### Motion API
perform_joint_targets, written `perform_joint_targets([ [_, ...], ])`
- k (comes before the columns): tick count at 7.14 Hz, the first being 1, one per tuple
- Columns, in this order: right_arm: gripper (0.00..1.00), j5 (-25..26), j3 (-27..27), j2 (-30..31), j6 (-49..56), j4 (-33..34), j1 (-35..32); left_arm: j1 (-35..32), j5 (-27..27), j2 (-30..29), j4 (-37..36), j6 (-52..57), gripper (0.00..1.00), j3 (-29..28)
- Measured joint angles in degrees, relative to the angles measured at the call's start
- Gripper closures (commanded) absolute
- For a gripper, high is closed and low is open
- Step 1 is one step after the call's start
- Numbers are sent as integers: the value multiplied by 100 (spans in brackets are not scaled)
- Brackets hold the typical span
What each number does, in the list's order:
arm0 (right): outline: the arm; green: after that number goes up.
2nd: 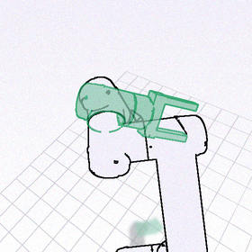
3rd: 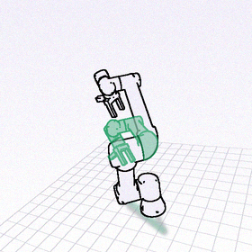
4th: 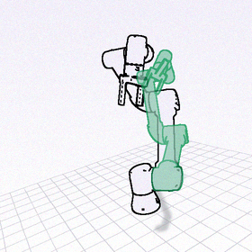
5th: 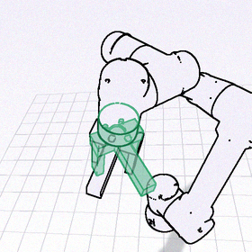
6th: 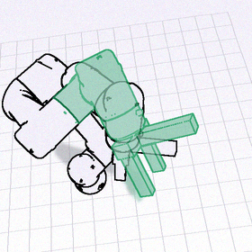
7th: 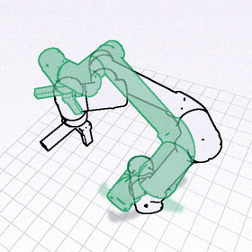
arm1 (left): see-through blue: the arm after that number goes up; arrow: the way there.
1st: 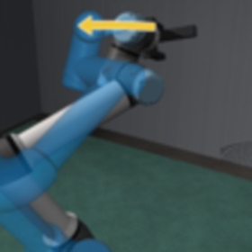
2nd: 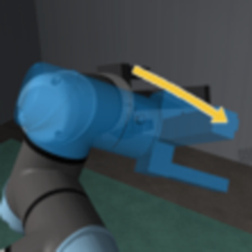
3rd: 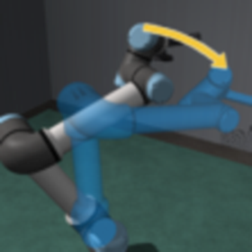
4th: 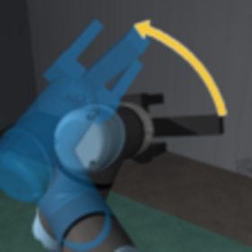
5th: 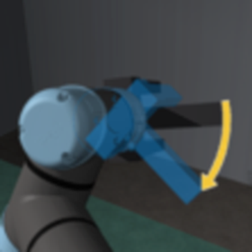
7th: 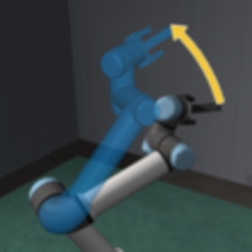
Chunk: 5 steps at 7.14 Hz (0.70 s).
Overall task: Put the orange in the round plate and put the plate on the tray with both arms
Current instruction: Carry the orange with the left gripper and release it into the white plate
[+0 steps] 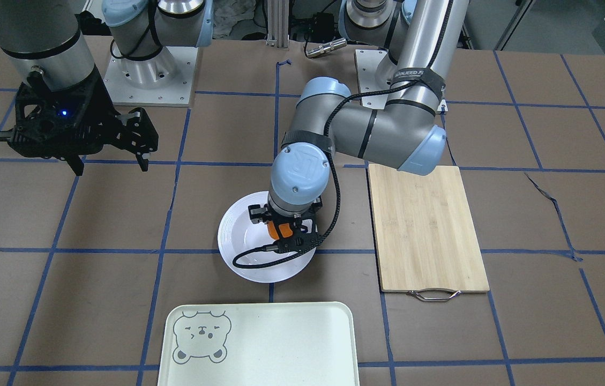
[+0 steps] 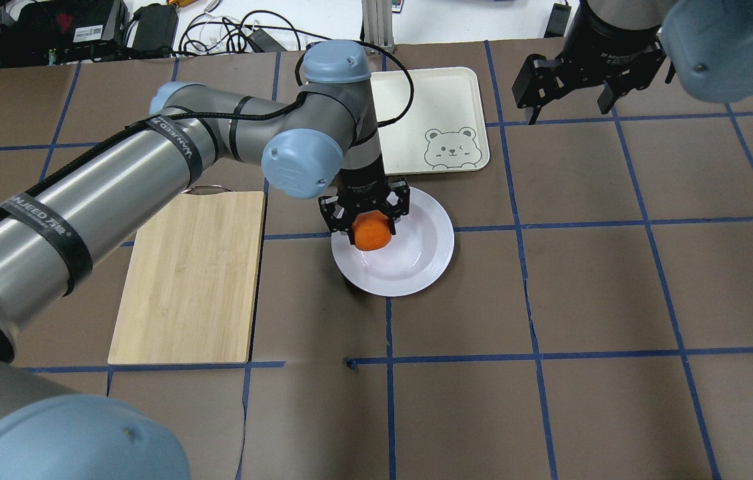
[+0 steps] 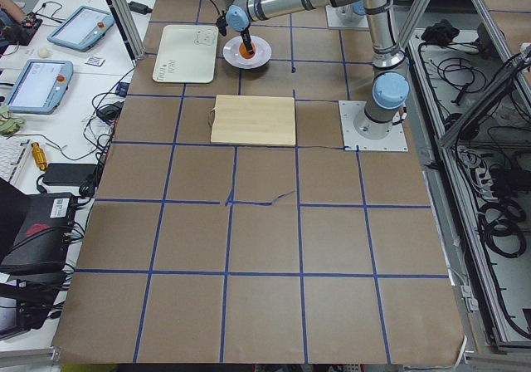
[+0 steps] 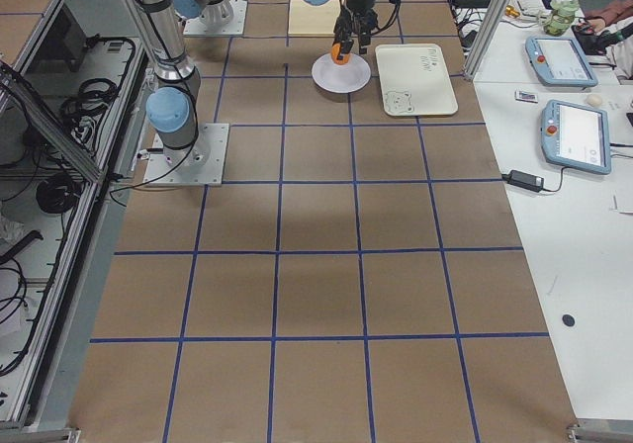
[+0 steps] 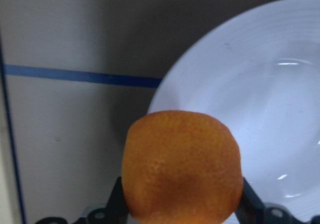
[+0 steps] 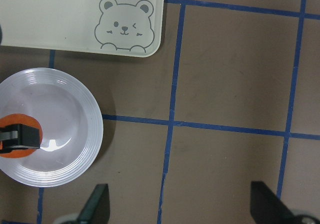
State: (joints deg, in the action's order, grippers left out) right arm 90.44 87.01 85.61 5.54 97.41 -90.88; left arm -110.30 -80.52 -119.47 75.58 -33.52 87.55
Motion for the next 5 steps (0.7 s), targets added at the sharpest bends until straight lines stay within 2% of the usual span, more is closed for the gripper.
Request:
perform_joint_targets([
  [1, 0, 0, 0, 0, 4, -1, 0, -132, 49, -82, -94, -217, 0, 31],
  [3, 0, -24, 0, -9, -52, 18, 12, -203, 47, -177, -139, -322, 0, 70],
  [5, 0, -507, 25, -46, -95, 26, 66, -187, -101, -30, -129, -269, 0, 2],
])
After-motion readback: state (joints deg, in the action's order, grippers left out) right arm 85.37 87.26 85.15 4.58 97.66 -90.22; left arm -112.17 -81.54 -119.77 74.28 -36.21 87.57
